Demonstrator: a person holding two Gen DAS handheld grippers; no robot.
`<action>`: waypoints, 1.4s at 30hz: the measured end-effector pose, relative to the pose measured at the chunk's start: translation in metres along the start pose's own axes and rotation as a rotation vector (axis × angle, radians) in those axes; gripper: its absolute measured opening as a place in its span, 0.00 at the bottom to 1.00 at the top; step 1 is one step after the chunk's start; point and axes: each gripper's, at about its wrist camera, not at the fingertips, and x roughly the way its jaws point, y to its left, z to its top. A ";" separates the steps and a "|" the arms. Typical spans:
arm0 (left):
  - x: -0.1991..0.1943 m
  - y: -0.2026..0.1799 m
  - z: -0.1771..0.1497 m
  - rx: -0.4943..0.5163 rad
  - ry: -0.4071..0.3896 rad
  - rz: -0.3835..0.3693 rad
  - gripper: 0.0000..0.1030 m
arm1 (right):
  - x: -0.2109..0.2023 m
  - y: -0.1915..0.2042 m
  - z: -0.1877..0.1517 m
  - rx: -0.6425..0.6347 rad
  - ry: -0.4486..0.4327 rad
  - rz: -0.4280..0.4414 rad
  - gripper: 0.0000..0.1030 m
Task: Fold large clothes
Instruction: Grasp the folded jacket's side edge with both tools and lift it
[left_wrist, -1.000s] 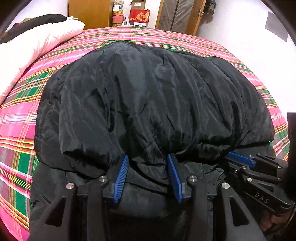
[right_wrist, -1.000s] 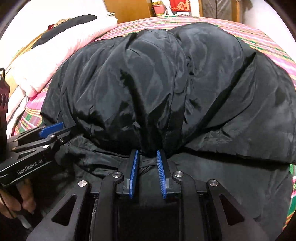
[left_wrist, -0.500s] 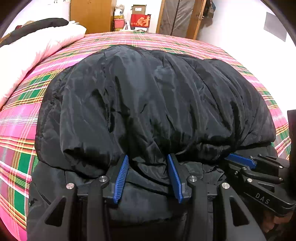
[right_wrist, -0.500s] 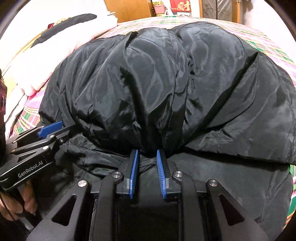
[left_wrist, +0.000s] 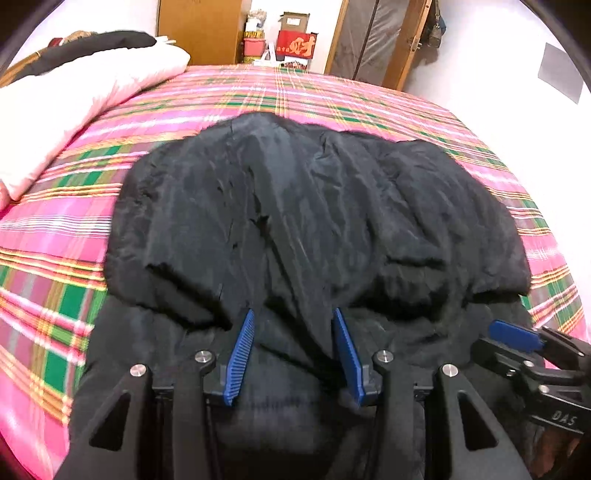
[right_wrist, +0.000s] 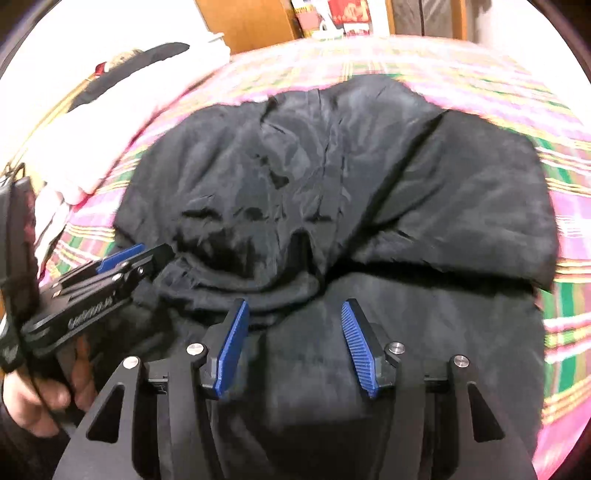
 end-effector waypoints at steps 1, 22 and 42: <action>-0.010 -0.001 -0.005 -0.001 -0.009 -0.002 0.45 | -0.014 -0.001 -0.008 -0.009 -0.019 -0.004 0.51; -0.125 0.073 -0.086 -0.091 -0.063 0.199 0.58 | -0.109 -0.101 -0.134 0.209 -0.063 -0.122 0.63; -0.083 0.116 -0.145 -0.395 0.273 0.137 0.70 | -0.078 -0.137 -0.189 0.481 0.206 0.037 0.63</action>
